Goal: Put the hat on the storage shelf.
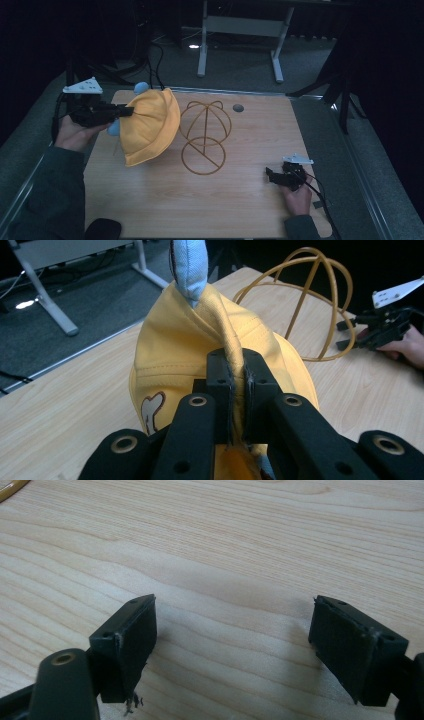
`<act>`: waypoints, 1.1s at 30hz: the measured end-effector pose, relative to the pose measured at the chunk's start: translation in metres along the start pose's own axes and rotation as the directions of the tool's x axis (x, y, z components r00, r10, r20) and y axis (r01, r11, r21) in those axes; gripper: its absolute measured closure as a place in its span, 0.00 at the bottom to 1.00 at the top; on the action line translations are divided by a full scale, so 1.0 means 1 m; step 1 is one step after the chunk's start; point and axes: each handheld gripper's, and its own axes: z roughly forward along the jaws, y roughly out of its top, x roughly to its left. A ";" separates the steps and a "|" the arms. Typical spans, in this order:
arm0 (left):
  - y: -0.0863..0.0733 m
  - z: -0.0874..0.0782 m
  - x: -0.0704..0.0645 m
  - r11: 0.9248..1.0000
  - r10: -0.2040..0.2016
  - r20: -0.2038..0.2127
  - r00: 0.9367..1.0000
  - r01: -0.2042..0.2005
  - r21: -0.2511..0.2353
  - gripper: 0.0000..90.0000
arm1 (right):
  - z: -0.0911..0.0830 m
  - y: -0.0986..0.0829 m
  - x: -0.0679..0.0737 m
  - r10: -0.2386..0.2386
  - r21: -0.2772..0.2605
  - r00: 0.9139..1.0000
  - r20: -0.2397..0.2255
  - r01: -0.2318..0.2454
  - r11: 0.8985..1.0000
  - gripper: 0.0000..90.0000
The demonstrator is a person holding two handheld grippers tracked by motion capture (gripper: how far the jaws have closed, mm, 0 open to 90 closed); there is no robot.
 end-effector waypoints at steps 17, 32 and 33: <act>0.011 -0.013 -0.009 0.998 0.030 0.033 0.999 -0.028 -0.062 0.94 | 0.000 0.000 0.000 0.001 0.000 1.000 -0.001 -0.001 1.000 0.21; 0.026 -0.011 -0.013 0.997 0.032 0.054 0.998 -0.028 -0.078 0.94 | 0.000 0.000 0.000 0.001 0.000 1.000 -0.001 -0.001 1.000 0.21; 0.026 -0.011 -0.013 0.996 0.030 0.057 0.998 -0.026 -0.080 0.94 | 0.000 0.000 0.000 0.001 0.000 1.000 -0.001 -0.001 1.000 0.21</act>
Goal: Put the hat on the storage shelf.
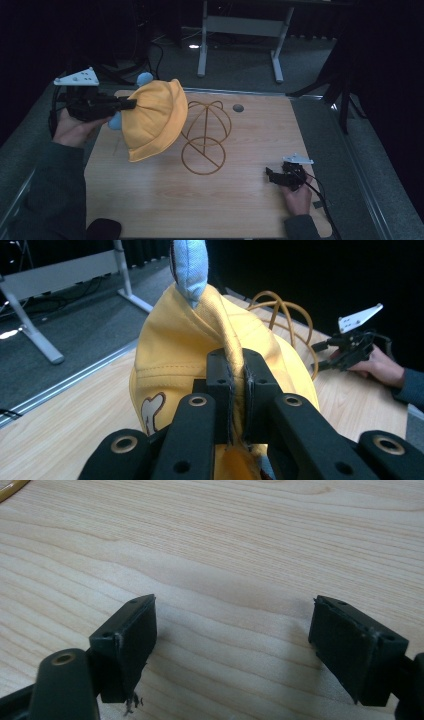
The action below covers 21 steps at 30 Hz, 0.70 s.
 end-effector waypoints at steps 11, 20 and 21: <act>0.011 0.010 -0.004 1.000 -0.006 0.012 1.000 0.006 -0.003 0.94 | 0.000 0.000 0.000 -0.001 0.000 1.000 -0.001 0.001 1.000 0.21; 0.019 0.020 -0.006 1.000 -0.011 0.023 1.000 0.010 0.002 0.94 | 0.000 0.001 0.000 0.001 0.001 1.000 -0.001 -0.001 1.000 0.21; 0.020 0.021 -0.006 1.000 -0.008 0.023 1.000 0.008 0.005 0.94 | 0.000 0.001 0.000 0.000 0.001 1.000 -0.001 0.000 1.000 0.21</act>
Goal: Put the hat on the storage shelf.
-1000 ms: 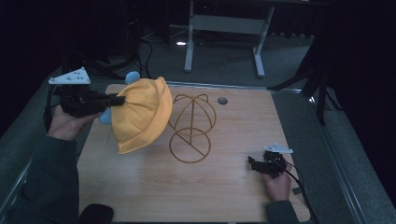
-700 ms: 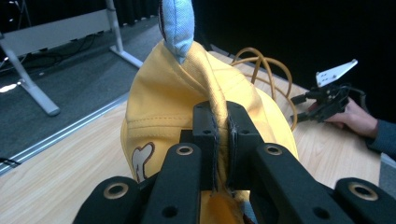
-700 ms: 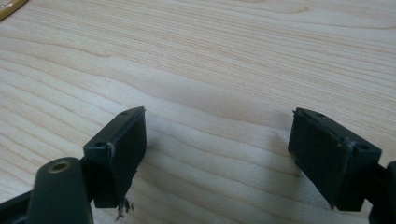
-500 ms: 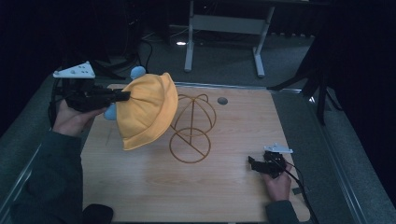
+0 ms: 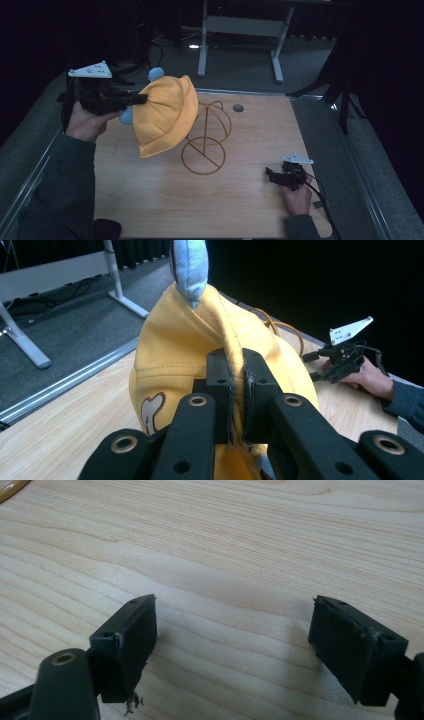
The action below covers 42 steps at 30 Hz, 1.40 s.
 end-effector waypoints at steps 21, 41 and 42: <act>0.014 0.021 -0.009 1.000 0.002 0.029 1.000 -0.001 -0.026 0.94 | 0.000 0.000 0.000 -0.002 0.000 1.000 0.000 0.002 1.000 0.21; 0.032 0.059 -0.022 1.000 0.023 -0.004 1.000 -0.023 0.005 0.94 | 0.000 0.000 0.000 -0.003 0.001 1.000 0.000 0.003 1.000 0.21; 0.033 0.062 -0.022 1.000 0.026 -0.006 1.000 -0.026 0.012 0.94 | 0.000 0.000 0.000 -0.002 0.001 1.000 0.000 0.002 1.000 0.21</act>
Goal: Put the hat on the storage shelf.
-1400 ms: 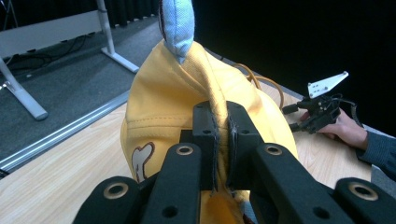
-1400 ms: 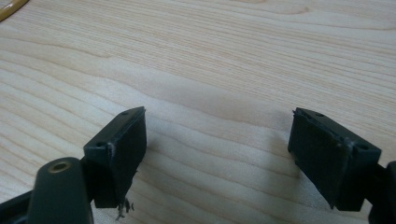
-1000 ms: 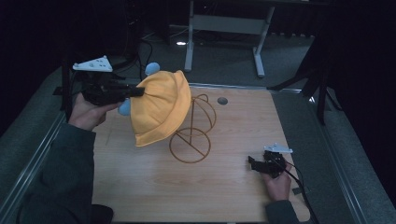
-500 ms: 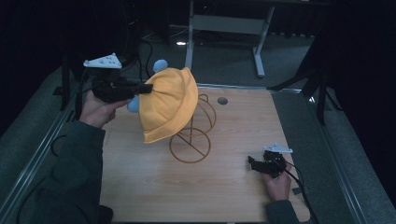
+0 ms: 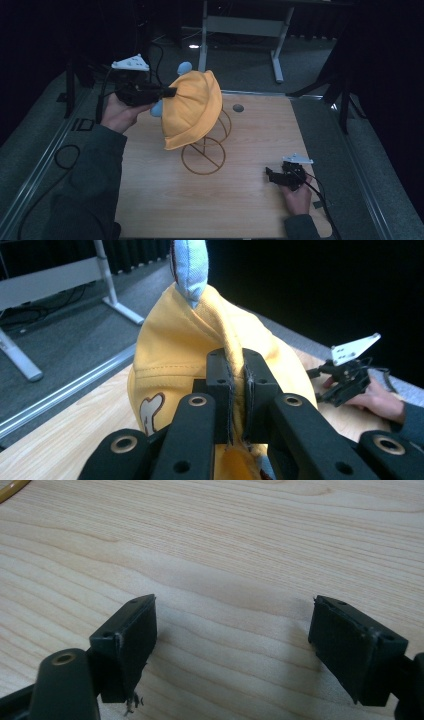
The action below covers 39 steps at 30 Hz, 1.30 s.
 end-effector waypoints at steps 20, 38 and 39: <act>0.005 0.046 -0.017 0.996 0.060 -0.061 0.996 -0.055 0.072 0.91 | 0.000 0.000 0.000 -0.001 0.000 1.000 -0.001 0.001 1.000 0.22; 0.014 0.068 -0.032 0.994 0.081 -0.023 0.996 -0.079 0.071 0.85 | 0.000 0.000 0.000 -0.002 -0.001 1.000 -0.001 0.002 1.000 0.22; 0.014 0.070 -0.033 0.995 0.077 -0.019 0.997 -0.076 0.072 0.85 | 0.000 0.000 0.000 -0.001 0.000 1.000 -0.001 0.001 1.000 0.22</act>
